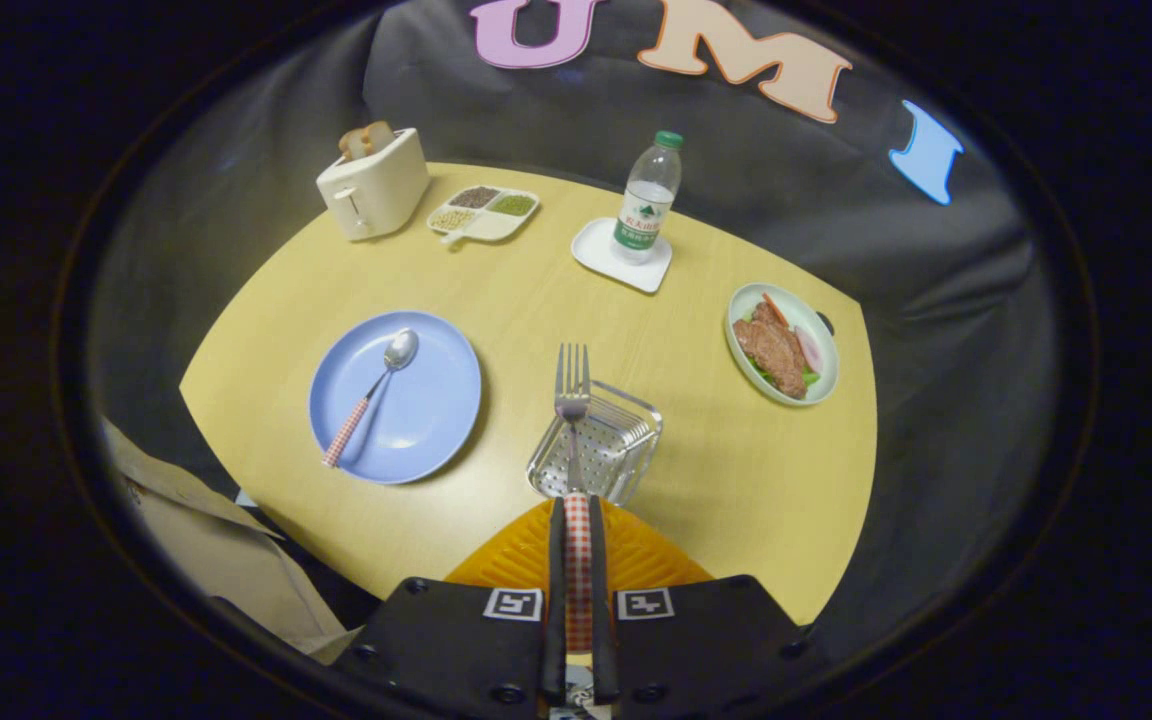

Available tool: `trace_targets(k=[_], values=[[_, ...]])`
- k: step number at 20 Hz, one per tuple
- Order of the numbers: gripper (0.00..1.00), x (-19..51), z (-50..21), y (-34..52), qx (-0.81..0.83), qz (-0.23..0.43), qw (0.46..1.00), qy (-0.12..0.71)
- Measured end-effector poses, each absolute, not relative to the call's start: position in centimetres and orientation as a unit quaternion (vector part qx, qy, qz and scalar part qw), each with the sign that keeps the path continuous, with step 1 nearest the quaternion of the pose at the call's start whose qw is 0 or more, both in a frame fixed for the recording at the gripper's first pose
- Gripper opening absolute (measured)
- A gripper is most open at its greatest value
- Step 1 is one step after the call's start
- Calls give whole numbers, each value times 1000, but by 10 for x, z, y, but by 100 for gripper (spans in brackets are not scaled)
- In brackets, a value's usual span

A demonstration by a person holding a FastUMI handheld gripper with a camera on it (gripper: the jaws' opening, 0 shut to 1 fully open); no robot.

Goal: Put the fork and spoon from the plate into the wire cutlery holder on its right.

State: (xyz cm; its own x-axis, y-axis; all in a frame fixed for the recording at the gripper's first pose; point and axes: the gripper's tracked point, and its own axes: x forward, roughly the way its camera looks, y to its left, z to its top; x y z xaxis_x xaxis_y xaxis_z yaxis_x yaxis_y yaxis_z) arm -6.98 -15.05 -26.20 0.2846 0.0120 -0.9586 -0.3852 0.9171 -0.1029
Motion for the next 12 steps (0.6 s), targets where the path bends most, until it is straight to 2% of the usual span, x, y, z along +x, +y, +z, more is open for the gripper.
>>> trace_targets(k=[12], values=[[13, -83, -289, -184, -186, 158, 684, 687]])
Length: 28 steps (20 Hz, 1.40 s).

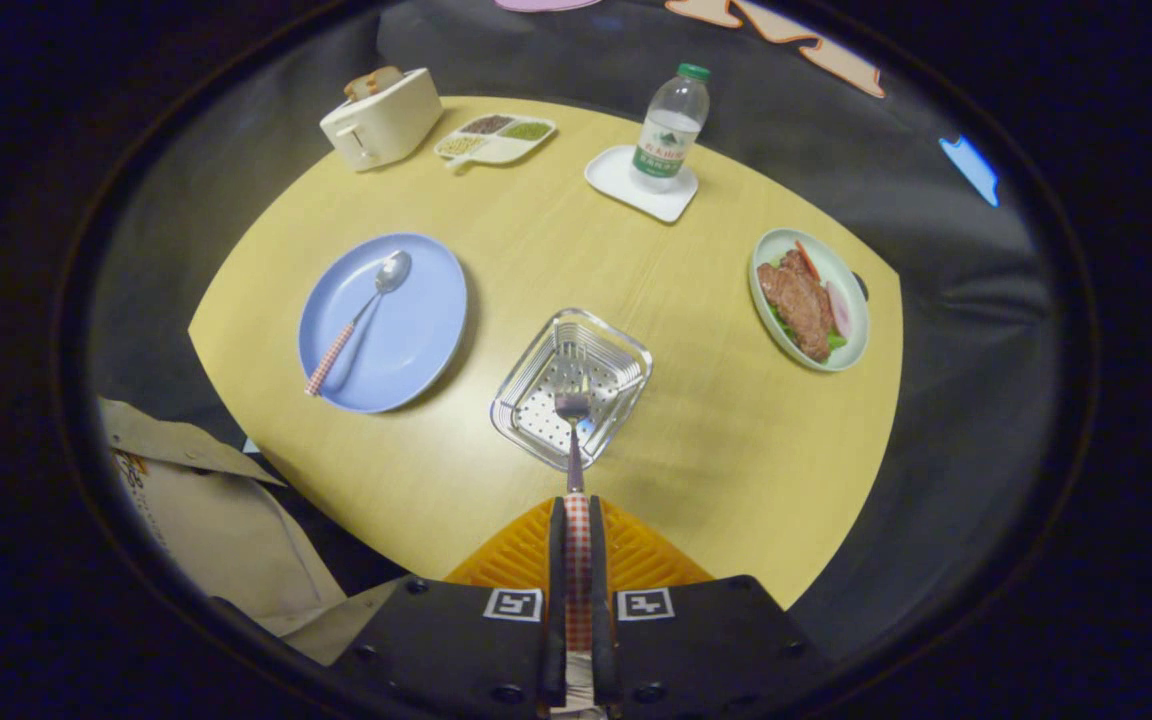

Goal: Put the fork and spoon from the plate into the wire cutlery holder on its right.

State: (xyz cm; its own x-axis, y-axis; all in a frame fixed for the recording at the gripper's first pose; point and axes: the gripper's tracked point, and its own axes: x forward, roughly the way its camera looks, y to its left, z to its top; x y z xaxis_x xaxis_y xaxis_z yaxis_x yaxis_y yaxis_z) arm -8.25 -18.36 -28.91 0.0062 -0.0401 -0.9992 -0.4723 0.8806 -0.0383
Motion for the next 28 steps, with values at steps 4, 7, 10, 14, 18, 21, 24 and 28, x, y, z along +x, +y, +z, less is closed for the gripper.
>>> trace_targets(k=[4, 7, 10, 14, 18, 21, 24, 28], values=[[13, -76, -298, -182, -183, 158, 659, 712], [13, -70, -302, -180, -192, 161, 639, 727], [13, -68, -313, -174, -187, 163, 612, 751], [13, -64, -327, -173, -200, 155, 593, 764], [16, -56, -328, -169, -187, 146, 598, 765], [17, -54, -328, -168, -182, 144, 606, 761], [18, -51, -327, -163, -166, 143, 624, 750], [57, -43, -318, -160, -154, 133, 666, 718]])
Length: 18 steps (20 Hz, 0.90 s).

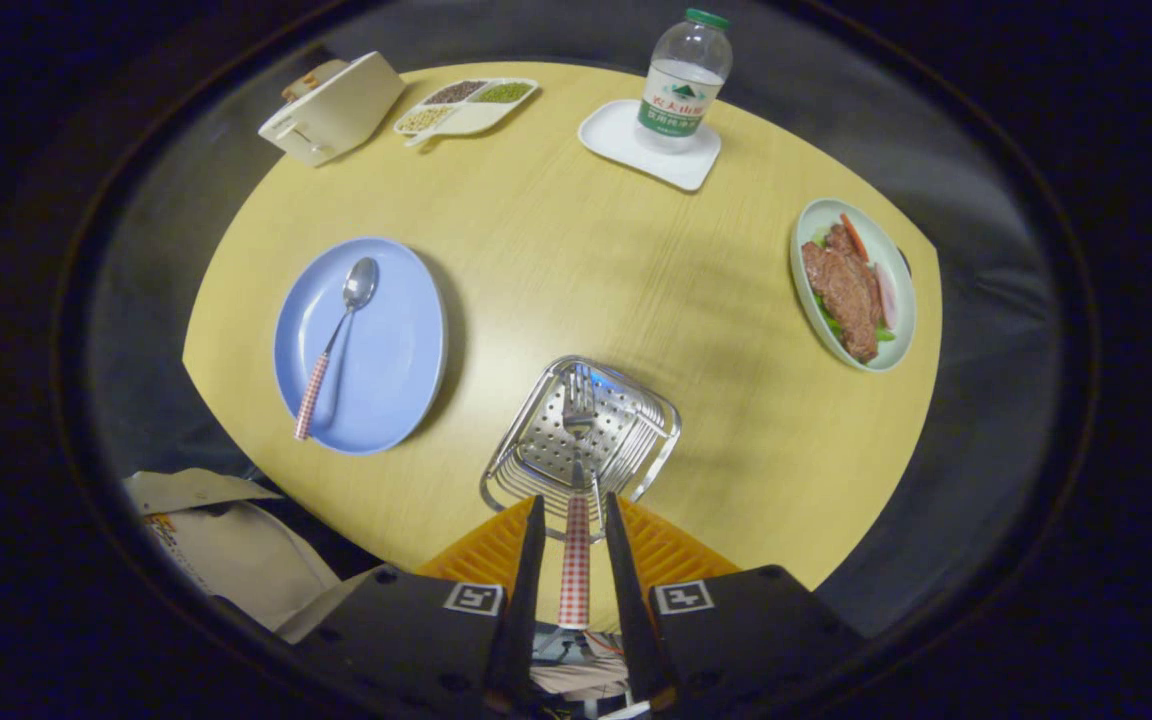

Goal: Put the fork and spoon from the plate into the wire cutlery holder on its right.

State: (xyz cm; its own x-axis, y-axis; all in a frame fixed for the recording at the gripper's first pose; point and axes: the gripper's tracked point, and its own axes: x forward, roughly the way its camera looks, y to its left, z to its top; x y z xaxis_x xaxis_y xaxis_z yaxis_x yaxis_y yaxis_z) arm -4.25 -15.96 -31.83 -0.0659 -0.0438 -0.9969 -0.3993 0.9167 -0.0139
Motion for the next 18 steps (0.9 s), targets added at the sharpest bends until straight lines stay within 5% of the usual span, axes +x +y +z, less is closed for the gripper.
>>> trace_targets(k=[4, 11, 18], values=[[100, -28, -299, -131, -90, 118, 753, 641], [100, -18, -252, -91, -34, 74, 880, 467], [100, -29, -229, -65, -43, 35, 925, 377]])
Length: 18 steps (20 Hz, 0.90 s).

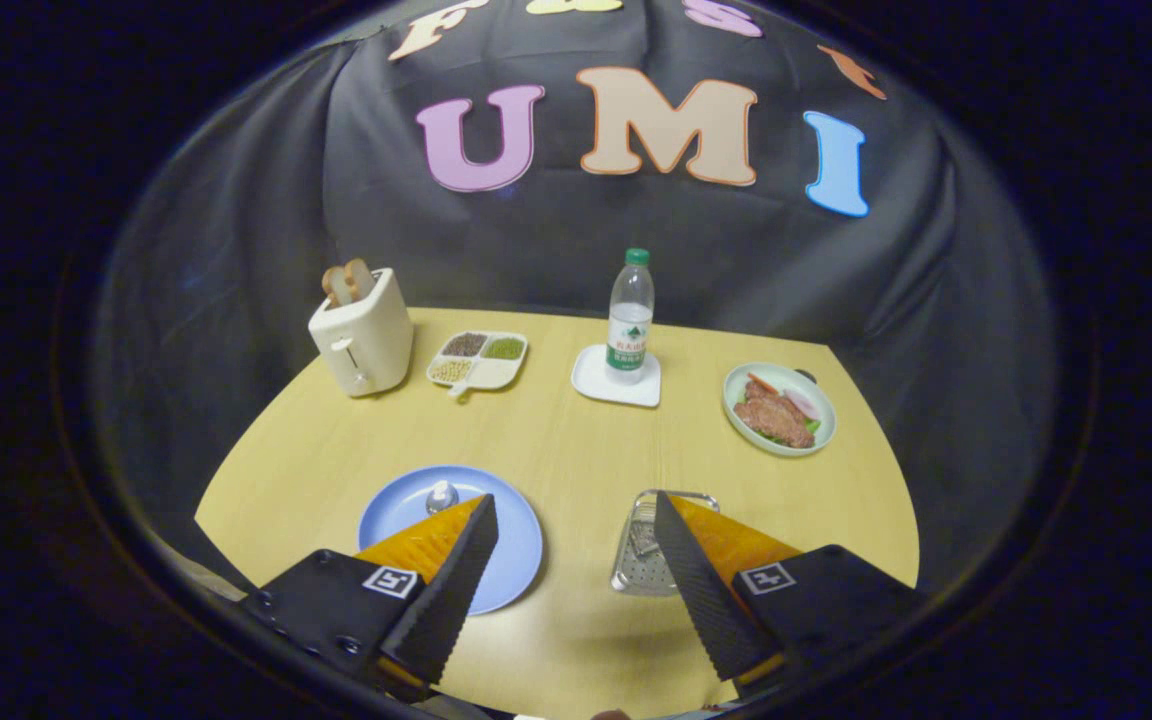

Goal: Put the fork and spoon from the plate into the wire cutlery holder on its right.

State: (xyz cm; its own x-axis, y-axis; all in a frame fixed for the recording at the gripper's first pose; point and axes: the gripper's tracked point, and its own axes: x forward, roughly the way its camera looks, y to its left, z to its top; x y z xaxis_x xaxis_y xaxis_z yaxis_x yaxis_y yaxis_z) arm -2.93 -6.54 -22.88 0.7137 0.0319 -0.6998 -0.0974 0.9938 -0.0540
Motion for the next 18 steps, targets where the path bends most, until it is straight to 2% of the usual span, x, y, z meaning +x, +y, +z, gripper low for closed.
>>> trace_targets(k=[6, 18], values=[[100, -37, -246, -13, -17, 23, 942, 335], [100, -66, -330, 55, -57, 62, 919, 385]])
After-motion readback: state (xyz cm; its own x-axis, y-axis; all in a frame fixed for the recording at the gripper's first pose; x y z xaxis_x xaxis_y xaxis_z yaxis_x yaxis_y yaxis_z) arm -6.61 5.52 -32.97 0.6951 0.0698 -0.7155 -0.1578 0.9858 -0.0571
